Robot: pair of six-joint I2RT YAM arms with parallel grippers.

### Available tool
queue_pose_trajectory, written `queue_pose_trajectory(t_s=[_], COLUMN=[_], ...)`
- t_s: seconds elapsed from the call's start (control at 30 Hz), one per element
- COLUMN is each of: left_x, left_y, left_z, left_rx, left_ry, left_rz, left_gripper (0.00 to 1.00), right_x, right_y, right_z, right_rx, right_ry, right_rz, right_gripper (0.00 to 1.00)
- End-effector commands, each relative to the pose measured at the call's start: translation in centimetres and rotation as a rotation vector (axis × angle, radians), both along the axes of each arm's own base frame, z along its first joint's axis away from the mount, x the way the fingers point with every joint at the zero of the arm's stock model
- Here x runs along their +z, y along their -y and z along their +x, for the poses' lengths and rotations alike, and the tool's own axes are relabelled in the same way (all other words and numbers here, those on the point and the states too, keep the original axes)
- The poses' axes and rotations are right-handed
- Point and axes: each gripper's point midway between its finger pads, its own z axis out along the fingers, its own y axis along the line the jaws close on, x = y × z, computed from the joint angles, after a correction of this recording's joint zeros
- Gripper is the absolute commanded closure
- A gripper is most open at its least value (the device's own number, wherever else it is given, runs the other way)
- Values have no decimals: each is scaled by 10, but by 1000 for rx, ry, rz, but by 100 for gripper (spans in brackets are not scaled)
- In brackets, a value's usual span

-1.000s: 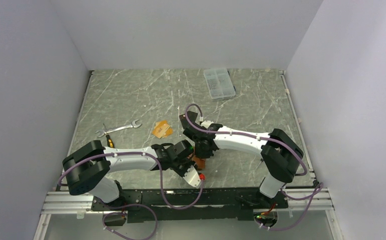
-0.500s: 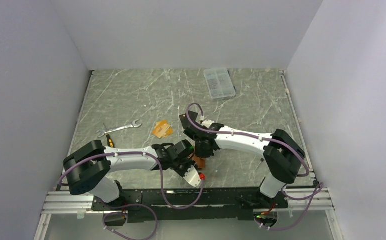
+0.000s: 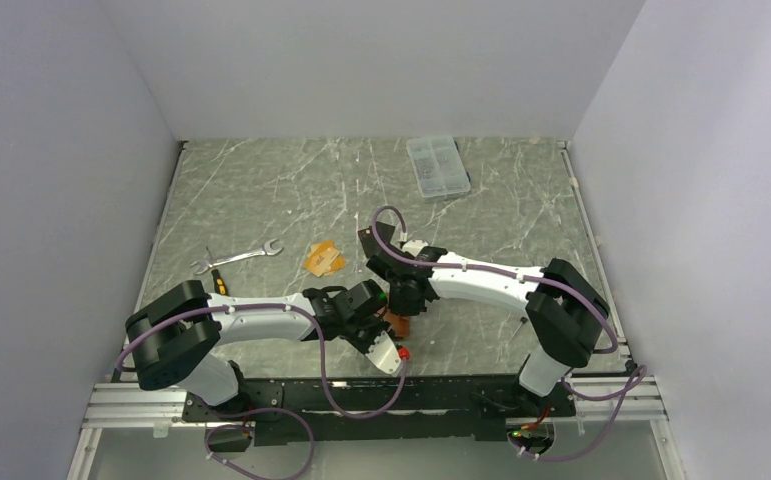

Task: Put the credit cards into the card holder
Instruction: Close the card holder at the center of the board.

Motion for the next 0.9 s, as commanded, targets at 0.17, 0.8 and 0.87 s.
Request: queue_pose_trajectory(t_s=[0.17, 0.8, 0.87], left_x=[6, 7, 8], left_y=[0, -4, -3], left_z=[-4, 13, 14], left_rx=[-10, -32, -38], left_ry=[-48, 45, 47], left_rz=[-51, -197, -196], left_gripper=[73, 73, 73], right_x=[15, 8, 7], right_y=[-7, -3, -3], right_z=[5, 4, 4], right_rx=[-22, -37, -35], right_ry=[34, 18, 19], right_rz=[65, 118, 119], right_gripper=[90, 98, 100])
